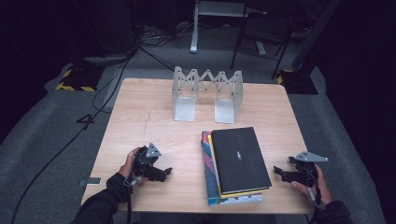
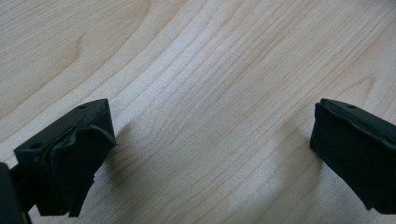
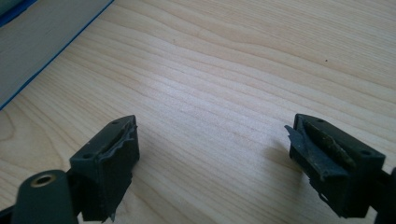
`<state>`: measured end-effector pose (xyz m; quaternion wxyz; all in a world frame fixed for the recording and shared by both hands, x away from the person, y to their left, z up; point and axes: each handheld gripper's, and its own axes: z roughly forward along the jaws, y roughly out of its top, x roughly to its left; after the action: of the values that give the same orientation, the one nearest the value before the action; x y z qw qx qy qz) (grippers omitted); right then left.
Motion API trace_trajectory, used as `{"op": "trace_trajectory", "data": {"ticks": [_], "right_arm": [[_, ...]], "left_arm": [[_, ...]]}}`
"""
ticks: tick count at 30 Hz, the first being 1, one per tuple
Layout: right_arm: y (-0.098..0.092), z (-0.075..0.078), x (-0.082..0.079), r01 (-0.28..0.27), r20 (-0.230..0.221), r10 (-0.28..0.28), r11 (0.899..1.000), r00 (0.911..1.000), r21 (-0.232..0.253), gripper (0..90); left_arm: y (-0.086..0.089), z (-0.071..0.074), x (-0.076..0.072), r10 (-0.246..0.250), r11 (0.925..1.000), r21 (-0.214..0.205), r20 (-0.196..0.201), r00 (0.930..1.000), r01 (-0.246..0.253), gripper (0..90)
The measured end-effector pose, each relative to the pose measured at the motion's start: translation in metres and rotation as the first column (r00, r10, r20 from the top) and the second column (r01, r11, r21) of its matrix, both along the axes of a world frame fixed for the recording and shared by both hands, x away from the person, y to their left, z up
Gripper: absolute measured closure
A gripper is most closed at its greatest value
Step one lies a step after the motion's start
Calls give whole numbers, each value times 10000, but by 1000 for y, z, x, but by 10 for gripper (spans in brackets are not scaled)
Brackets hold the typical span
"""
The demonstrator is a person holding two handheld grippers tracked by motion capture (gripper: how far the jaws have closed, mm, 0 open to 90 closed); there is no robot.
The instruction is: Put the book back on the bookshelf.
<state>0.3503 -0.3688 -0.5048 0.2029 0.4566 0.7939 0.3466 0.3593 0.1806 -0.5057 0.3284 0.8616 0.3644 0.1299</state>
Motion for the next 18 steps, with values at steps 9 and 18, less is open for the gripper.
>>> {"op": "trace_trajectory", "data": {"ticks": [9, 18], "right_arm": [[-1, 0, 1, -134, -36, 134, 9999, 9999, -17, 154], [-5, 4, -3, -497, -274, 492, 9986, 9984, -153, 223]], "left_arm": [[2, 0, 1, -332, 9994, -14, -14, 9994, 332, 2], [6, 0, -3, -624, 9980, 72, 55, 9980, 624, 5]]}}
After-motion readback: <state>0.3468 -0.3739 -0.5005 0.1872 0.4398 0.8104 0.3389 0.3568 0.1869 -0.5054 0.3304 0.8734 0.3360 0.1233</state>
